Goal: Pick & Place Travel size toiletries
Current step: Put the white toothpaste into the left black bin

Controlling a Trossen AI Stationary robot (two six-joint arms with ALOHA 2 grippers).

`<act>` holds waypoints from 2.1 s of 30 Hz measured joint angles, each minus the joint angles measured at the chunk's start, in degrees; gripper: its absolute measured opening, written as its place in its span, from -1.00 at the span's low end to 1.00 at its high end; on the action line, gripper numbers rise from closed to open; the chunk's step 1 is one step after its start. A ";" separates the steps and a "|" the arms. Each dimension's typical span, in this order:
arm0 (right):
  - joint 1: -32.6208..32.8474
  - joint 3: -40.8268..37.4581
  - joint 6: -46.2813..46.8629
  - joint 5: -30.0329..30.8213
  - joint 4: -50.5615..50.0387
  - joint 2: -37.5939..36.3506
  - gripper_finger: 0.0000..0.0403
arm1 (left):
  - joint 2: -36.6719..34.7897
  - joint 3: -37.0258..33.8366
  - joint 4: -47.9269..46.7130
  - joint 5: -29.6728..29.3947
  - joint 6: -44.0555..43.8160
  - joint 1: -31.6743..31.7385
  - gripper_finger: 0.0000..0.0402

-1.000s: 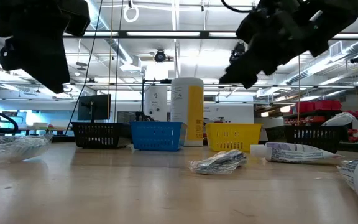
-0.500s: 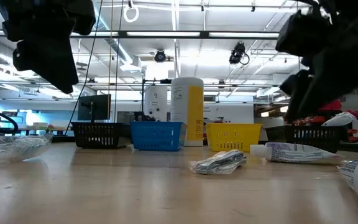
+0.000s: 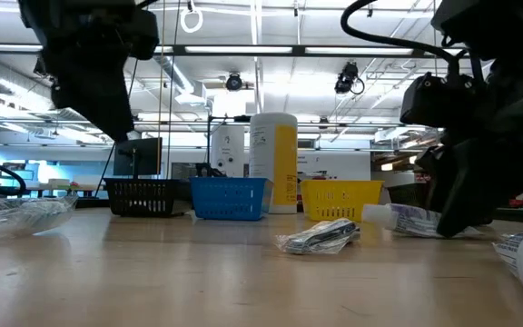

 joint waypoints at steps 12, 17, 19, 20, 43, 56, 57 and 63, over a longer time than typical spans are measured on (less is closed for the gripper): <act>-2.93 -0.26 -4.89 2.36 17.14 -0.37 -0.60 | 0.00 -0.04 11.70 -1.86 26.56 8.55 -0.25; -6.68 -0.20 -9.17 10.96 30.27 -0.40 -0.60 | 0.00 -0.04 24.65 -0.66 42.89 9.93 -0.25; -8.33 -0.20 -10.76 11.92 32.86 -0.42 -0.60 | 0.00 -0.04 28.94 0.61 45.91 10.38 -0.25; -9.00 -0.20 -11.69 12.13 34.09 -0.42 -0.60 | 0.00 -0.04 30.77 0.80 46.71 10.55 -0.25; -12.95 13.20 -30.82 18.92 37.93 9.07 -0.60 | 0.00 -0.04 32.40 0.79 40.60 14.92 -0.01; -14.20 13.38 -30.46 18.81 38.19 9.07 -0.60 | 0.00 -0.04 32.40 1.52 40.41 16.78 -0.46; -14.44 13.38 -29.79 18.74 38.21 9.07 -0.60 | 0.00 -0.04 32.40 1.49 40.42 16.80 -0.50; -15.47 13.38 -29.26 14.75 38.21 9.07 -0.60 | 0.00 -0.04 32.03 0.38 40.43 16.87 -0.54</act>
